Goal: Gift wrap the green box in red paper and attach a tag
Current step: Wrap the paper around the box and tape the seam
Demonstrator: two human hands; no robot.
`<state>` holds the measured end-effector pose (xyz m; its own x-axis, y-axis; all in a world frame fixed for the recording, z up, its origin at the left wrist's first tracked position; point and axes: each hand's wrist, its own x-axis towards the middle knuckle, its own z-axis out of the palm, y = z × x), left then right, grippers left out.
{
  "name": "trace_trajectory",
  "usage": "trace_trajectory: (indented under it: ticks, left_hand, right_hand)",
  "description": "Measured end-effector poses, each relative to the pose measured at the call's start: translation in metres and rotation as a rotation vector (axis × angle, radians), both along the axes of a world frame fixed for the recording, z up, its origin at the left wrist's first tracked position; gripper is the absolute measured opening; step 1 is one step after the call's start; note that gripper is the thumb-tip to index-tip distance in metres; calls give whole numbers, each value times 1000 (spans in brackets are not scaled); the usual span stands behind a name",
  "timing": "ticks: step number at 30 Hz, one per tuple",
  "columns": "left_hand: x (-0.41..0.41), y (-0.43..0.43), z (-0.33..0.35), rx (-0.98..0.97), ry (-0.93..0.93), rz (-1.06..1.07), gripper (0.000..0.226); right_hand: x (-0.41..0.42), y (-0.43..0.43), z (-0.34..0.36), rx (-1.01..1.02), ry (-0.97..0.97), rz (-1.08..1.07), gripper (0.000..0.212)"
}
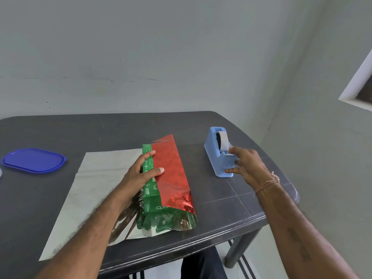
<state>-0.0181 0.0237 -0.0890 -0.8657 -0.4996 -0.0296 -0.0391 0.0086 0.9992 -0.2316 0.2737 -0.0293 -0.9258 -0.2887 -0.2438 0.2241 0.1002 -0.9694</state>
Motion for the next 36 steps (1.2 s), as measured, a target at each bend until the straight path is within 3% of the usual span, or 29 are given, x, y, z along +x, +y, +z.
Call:
trace_trajectory:
  ticks: [6, 16, 20, 36]
  left_hand:
    - [1, -1, -1, 5, -27, -5, 65]
    - [2, 1, 2, 8, -36, 3, 60]
    - [2, 2, 3, 3, -31, 3, 58]
    - [2, 2, 5, -38, -57, 16, 59]
  right_hand:
    - [6, 1, -12, -17, 5, -38, 39]
    - [13, 5, -27, -76, 39, -69, 35]
    - [18, 6, -36, -133, 53, -71, 20]
    - [31, -1, -61, -315, 78, -228, 26]
